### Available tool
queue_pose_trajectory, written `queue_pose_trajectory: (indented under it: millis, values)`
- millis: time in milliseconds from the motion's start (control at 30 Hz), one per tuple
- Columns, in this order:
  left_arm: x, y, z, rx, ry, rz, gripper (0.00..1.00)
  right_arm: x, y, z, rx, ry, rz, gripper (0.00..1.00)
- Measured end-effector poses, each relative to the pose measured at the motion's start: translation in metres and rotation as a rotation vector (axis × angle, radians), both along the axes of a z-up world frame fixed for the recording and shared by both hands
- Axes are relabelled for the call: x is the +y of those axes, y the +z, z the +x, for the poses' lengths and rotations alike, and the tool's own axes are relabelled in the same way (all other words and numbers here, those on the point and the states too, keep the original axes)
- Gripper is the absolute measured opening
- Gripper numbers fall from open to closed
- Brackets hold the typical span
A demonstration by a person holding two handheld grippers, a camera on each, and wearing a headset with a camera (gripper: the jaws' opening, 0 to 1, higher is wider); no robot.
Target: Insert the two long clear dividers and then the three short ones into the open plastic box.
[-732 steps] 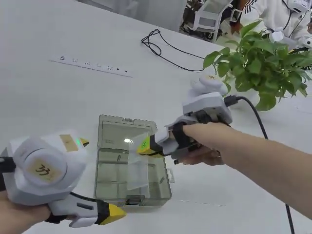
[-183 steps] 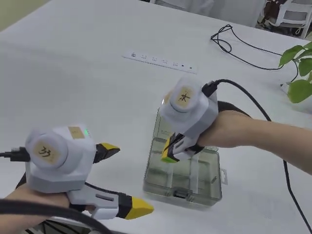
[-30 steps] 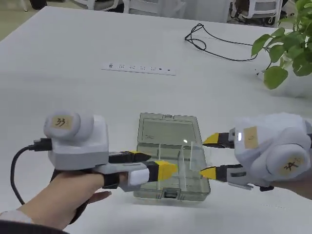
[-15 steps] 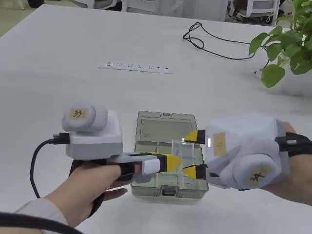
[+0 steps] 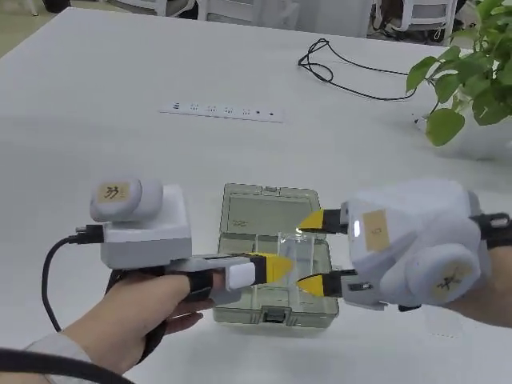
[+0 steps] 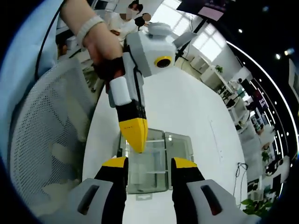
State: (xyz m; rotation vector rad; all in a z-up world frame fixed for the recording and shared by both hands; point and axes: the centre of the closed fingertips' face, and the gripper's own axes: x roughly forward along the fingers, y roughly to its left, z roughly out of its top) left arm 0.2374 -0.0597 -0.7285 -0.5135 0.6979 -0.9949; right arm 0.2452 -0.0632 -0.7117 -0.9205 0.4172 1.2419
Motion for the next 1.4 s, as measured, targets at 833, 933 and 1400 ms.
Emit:
queue_pose_trajectory:
  millis: [833, 933, 1400]
  values:
    - [0.003, 0.009, -0.040, -0.397, -0.302, 0.113, 0.00, 0.002, 0.006, -0.035, 0.581, 0.188, -0.110, 0.10]
    - [0.003, 0.011, -0.041, -0.412, -0.305, 0.106, 0.00, 0.003, 0.006, -0.038, 0.589, 0.200, -0.120, 0.09]
    - [0.000, 0.008, -0.044, -0.404, -0.330, 0.108, 0.00, 0.007, 0.002, -0.059, 0.595, 0.238, -0.209, 0.03]
